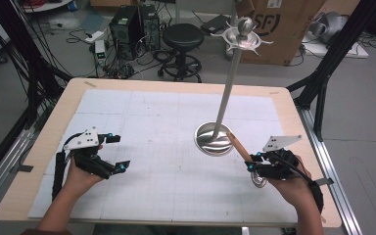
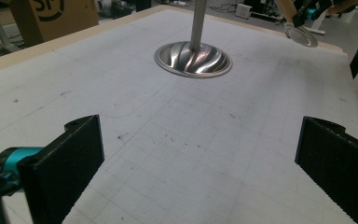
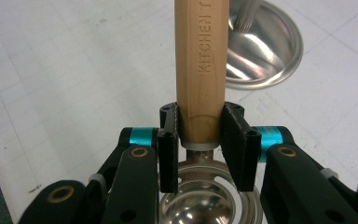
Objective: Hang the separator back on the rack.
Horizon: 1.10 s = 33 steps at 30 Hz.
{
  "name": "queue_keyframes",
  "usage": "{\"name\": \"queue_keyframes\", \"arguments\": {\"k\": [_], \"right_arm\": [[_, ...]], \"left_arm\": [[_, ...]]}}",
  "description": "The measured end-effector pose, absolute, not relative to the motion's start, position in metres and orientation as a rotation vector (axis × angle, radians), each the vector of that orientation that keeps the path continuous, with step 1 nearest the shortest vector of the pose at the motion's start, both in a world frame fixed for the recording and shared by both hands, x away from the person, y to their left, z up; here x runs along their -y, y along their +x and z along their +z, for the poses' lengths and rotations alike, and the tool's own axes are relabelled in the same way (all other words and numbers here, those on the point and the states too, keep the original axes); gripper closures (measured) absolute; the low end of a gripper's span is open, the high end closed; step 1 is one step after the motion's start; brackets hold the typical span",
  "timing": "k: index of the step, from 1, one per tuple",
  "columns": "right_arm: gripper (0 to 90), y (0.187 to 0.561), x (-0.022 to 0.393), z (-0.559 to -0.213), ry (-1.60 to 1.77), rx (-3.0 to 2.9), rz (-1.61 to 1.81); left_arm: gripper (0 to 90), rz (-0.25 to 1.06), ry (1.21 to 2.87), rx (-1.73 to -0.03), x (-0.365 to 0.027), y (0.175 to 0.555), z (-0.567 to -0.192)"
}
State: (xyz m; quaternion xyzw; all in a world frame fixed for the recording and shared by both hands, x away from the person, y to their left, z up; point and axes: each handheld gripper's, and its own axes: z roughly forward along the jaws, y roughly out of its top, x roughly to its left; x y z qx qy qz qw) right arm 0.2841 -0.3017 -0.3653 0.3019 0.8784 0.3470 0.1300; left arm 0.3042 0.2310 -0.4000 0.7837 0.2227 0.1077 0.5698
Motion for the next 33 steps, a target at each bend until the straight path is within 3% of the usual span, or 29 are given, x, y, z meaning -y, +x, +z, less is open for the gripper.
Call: {"name": "queue_keyframes", "arguments": {"k": [16,33], "right_arm": [[68.9,0.283,0.312,-0.351,0.858,-2.453,1.164],[68.8,0.287,0.312,-0.313,0.807,-2.348,1.259]], "left_arm": [[1.6,0.270,1.842,-0.549,-0.236,0.301,-0.397],[1.6,0.264,1.824,-0.554,-0.239,0.301,-0.397]]}}
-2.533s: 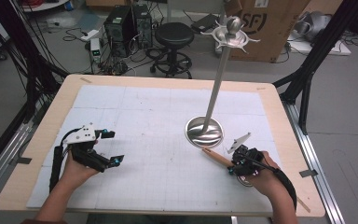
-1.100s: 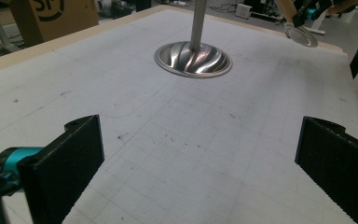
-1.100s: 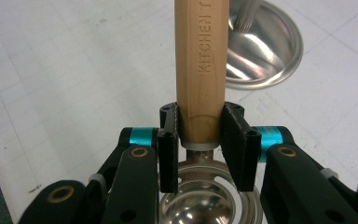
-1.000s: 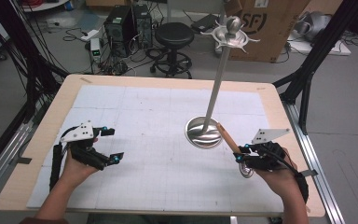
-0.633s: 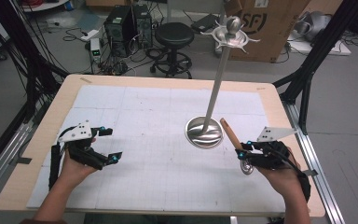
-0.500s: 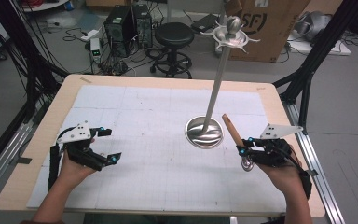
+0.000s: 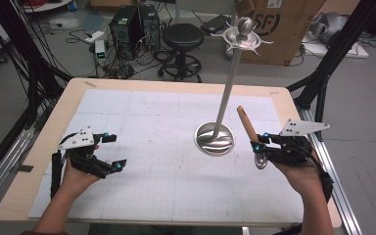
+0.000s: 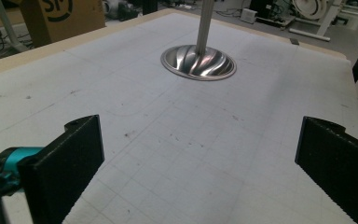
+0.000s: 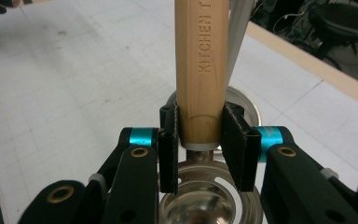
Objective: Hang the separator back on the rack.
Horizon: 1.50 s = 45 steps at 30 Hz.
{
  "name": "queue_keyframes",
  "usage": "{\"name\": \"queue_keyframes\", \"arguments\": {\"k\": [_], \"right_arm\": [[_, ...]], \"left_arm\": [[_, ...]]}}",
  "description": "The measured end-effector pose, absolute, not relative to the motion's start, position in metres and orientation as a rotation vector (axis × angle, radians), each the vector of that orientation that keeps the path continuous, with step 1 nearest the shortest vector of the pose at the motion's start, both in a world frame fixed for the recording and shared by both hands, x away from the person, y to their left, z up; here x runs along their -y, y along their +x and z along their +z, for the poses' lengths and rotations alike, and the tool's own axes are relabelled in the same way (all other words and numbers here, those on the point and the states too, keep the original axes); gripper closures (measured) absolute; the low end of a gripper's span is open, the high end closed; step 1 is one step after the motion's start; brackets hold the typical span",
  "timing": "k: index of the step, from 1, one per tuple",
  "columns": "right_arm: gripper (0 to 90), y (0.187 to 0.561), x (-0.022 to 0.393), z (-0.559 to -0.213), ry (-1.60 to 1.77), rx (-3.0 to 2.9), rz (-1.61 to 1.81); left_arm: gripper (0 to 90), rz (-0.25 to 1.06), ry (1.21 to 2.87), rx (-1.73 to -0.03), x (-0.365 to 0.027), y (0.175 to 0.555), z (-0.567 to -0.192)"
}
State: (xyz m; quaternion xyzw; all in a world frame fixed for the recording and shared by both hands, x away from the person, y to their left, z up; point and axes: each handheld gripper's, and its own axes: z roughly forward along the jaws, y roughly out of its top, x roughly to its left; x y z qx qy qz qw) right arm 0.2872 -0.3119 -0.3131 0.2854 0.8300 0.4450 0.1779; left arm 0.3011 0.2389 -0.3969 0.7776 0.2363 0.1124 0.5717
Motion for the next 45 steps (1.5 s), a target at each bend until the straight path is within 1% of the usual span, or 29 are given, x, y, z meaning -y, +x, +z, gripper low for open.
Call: {"name": "queue_keyframes", "arguments": {"k": [12,34,45], "right_arm": [[68.9,0.286,0.317,-0.287,0.785,-2.277,1.341],[68.8,0.286,0.316,-0.231,0.716,-2.161,1.389],[68.8,0.286,0.317,-0.213,0.688,-2.113,1.405]], "left_arm": [[1.6,0.264,1.830,-0.553,-0.238,0.301,-0.397],[1.6,0.261,1.835,-0.554,-0.238,0.301,-0.398],[1.6,0.255,1.844,-0.549,-0.237,0.302,-0.399]]}}
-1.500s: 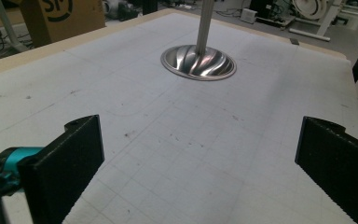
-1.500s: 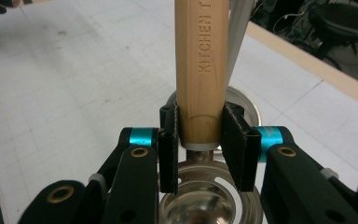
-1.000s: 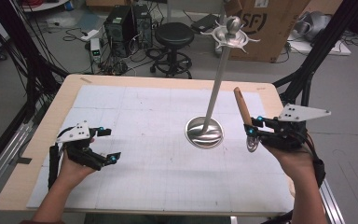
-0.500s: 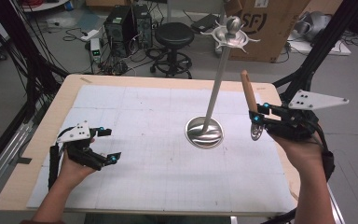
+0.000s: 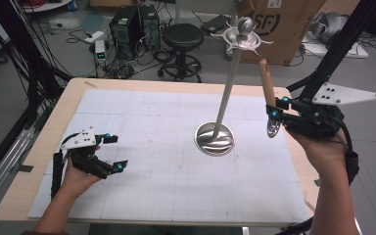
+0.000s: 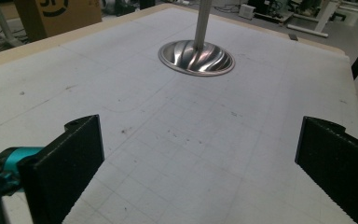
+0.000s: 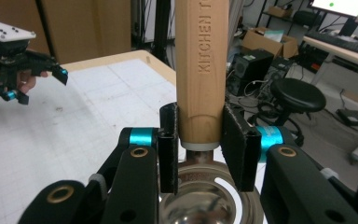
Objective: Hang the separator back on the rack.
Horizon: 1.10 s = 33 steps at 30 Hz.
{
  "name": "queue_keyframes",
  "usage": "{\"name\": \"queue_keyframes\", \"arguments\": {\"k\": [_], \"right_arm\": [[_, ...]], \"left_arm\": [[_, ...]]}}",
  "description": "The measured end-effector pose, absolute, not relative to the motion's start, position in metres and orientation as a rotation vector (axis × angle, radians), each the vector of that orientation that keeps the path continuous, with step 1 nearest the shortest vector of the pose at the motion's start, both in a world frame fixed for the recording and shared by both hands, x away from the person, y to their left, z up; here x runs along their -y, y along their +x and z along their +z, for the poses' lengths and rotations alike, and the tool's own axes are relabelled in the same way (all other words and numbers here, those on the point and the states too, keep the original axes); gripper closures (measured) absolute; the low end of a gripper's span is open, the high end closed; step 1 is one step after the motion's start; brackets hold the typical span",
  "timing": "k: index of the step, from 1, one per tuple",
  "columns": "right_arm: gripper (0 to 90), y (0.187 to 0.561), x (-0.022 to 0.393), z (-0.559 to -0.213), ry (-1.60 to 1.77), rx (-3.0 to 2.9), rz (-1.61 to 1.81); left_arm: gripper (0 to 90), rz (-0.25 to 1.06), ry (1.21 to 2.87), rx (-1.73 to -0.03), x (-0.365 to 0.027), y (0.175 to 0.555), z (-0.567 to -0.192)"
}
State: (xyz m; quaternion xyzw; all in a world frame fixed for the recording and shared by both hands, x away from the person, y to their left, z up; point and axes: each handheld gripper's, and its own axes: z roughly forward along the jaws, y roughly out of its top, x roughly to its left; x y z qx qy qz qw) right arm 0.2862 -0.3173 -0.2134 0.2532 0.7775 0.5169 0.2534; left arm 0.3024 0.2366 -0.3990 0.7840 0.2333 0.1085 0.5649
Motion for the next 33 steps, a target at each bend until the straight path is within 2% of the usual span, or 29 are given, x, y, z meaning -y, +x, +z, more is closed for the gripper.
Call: {"name": "queue_keyframes", "arguments": {"k": [33], "right_arm": [[68.8,0.311,0.309,-0.206,0.731,-2.099,1.387]], "left_arm": [[1.6,0.251,1.844,-0.549,-0.237,0.302,-0.399]]}}
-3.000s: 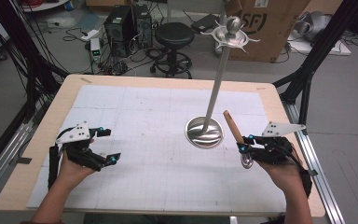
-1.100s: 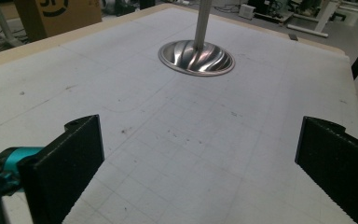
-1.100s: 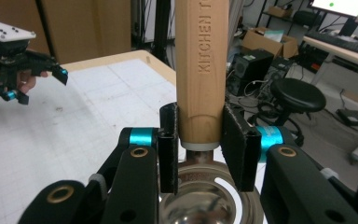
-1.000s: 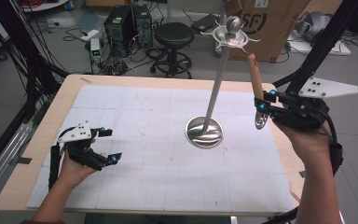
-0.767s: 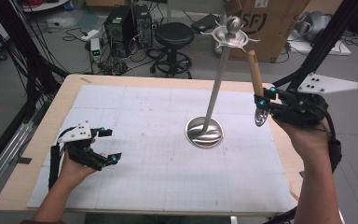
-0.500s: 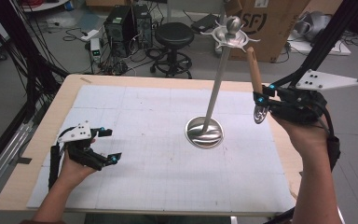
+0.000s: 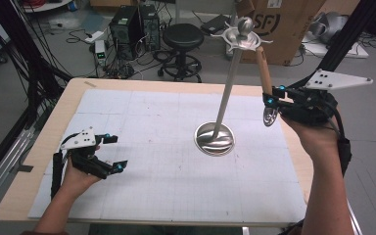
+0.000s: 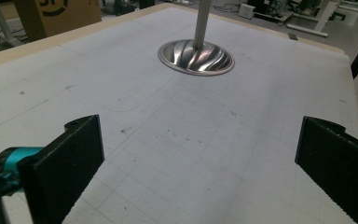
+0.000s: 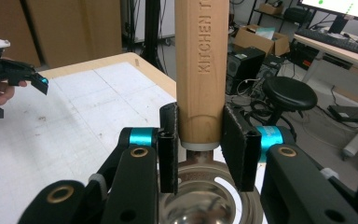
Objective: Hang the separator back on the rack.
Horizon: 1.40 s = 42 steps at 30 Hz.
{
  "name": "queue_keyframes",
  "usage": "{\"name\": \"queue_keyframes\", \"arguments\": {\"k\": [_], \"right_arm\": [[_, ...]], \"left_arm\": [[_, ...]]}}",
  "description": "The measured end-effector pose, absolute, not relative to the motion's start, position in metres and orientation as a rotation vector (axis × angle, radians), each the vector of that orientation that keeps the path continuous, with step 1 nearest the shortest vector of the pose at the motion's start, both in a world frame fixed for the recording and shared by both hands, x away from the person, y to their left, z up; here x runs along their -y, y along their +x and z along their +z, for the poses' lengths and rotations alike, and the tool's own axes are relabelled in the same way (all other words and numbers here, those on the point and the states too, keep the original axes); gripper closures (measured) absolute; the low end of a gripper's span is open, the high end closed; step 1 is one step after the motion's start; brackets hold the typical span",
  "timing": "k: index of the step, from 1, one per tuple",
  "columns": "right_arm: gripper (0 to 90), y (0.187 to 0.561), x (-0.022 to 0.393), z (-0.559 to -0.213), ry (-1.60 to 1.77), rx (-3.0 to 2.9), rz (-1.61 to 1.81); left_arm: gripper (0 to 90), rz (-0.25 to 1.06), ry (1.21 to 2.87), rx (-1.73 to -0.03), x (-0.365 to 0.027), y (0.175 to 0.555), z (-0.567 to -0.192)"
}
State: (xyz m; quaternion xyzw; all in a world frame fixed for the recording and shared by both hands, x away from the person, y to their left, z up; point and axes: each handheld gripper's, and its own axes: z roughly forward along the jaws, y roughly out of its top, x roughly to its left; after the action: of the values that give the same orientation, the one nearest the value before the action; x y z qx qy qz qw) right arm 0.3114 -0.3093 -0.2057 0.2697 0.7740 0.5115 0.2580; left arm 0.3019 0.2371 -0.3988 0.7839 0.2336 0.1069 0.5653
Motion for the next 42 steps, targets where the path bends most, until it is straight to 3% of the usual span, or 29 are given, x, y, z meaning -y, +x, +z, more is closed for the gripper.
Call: {"name": "queue_keyframes", "arguments": {"k": [42], "right_arm": [[68.0,0.340,0.291,-0.219,0.781,-2.101,1.352]], "left_arm": [[1.6,0.247,1.838,-0.551,-0.239,0.301,-0.399]]}}
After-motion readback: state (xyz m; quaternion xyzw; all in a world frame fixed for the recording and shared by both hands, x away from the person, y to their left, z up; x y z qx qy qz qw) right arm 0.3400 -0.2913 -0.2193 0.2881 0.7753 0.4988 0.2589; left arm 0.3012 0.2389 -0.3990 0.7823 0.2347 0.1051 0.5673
